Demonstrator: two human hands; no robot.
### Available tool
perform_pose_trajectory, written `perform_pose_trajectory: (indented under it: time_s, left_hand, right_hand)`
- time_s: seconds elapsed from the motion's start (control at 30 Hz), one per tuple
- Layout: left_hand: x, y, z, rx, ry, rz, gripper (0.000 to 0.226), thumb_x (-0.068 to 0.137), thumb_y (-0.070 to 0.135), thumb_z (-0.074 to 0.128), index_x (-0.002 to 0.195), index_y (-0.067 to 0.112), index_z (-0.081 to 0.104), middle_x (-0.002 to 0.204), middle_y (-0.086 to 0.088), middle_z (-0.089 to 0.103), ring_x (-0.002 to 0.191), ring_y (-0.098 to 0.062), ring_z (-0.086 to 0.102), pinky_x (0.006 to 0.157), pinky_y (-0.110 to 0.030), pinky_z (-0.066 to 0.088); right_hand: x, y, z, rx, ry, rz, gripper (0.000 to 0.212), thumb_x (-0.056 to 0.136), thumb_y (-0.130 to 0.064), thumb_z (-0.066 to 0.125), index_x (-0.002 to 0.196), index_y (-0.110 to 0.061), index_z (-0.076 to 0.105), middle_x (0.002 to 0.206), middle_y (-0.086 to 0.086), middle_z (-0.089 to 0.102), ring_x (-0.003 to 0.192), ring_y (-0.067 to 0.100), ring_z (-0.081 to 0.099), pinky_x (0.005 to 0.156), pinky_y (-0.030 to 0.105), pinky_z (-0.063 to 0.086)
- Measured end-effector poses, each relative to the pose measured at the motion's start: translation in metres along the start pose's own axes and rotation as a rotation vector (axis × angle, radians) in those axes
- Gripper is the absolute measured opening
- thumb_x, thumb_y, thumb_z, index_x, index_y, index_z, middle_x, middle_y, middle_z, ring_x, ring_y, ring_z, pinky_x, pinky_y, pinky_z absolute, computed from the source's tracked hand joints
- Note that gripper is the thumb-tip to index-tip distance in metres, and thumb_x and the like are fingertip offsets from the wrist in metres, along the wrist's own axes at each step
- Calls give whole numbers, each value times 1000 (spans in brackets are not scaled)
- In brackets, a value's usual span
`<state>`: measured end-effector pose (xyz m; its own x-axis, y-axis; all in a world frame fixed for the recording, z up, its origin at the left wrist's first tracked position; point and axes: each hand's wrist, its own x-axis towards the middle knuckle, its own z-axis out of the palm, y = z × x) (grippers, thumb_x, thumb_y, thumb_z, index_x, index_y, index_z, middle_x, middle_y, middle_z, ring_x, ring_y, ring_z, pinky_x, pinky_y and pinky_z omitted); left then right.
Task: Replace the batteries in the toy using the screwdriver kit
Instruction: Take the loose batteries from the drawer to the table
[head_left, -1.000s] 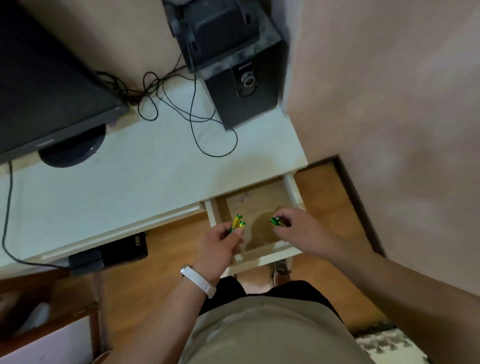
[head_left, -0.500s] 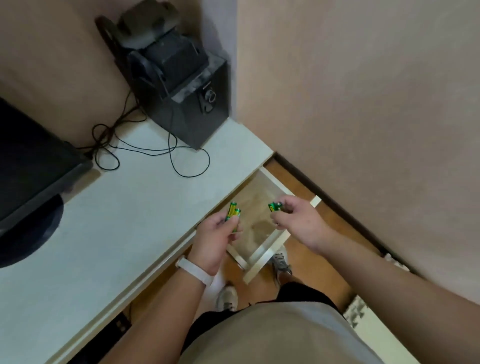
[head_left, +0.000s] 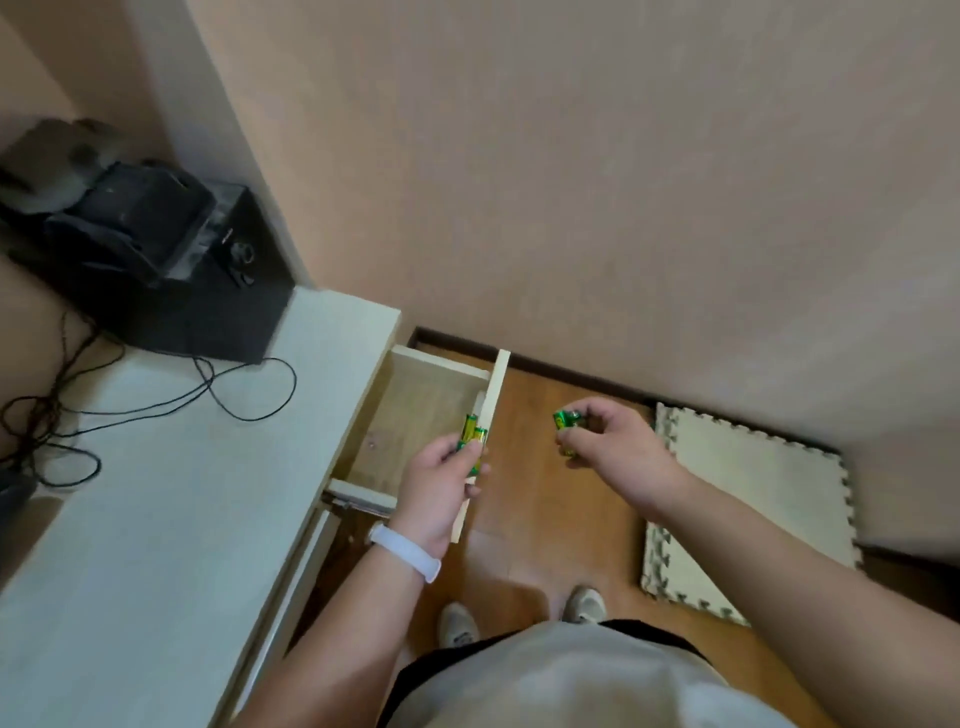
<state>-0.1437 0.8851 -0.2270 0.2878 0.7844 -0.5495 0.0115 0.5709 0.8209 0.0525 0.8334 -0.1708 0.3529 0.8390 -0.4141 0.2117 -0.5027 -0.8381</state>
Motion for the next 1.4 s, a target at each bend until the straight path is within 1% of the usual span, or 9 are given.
perform_pose_trajectory:
  time_s: [0.13,0.27,0.33,0.4,0.5,0.67,0.73,1.07,1.4]
  left_hand:
    - [-3,-4,61,139,-137,13,12,99,15,59,101,17,70,95,-2,69,80,-12,65,55,-20,43]
    - [-19,-8,133,281,-274,14,14,99,19,59,105,21,72,94,4,72,83,-10,67,61,-23,45]
    - [-36,-14,174,323,-342,20,14,99,18,59,106,18,72,94,3,71,82,-11,66,64,-24,45]
    - [-52,-24,214,355,-389,27,13,99,16,59,101,16,71,93,1,70,79,-11,65,62,-23,44]
    - [-83,-46,278,372,-460,20,13,98,13,59,92,17,69,92,-3,67,72,-12,62,56,-22,40]
    - [-136,-93,377,478,-585,4,11,99,10,58,95,14,68,86,-2,67,69,-10,62,58,-22,41]
    - [-152,-115,416,506,-623,-8,11,99,10,58,95,13,68,89,-5,66,70,-12,62,54,-20,41]
    - [-230,-182,579,697,-942,-7,11,100,13,57,97,15,67,94,-4,67,75,-14,62,61,-24,44]
    - [-268,-227,693,811,-1132,-66,10,99,14,58,99,15,68,92,-2,68,75,-12,63,64,-24,46]
  right_hand:
    - [-36,30,-52,99,155,31,13,85,-14,67,89,-26,69,87,4,70,80,18,67,74,33,59]
    - [-82,69,-107,219,394,79,11,86,-9,65,90,-20,67,81,0,67,70,13,62,63,24,53]
    - [-109,92,-137,287,484,116,11,87,-7,63,89,-17,66,76,2,64,71,15,60,67,30,57]
    - [-135,116,-168,339,543,165,10,87,-5,62,89,-15,65,77,5,64,70,15,60,72,35,57]
    - [-175,155,-221,399,619,203,7,87,-5,62,92,-10,64,83,11,64,72,16,61,68,28,55]
    - [-258,220,-305,430,763,271,9,88,-13,62,97,-13,64,86,9,67,72,16,65,75,33,57]
    - [-292,246,-331,454,830,293,10,88,-12,62,97,-11,65,85,9,67,71,15,64,70,28,56]
    - [-422,335,-409,607,1163,344,10,88,-12,62,93,-19,67,84,4,70,79,16,66,79,33,58]
    - [-473,390,-455,770,1369,443,11,85,-10,64,92,-16,68,87,12,69,77,19,66,78,35,58]
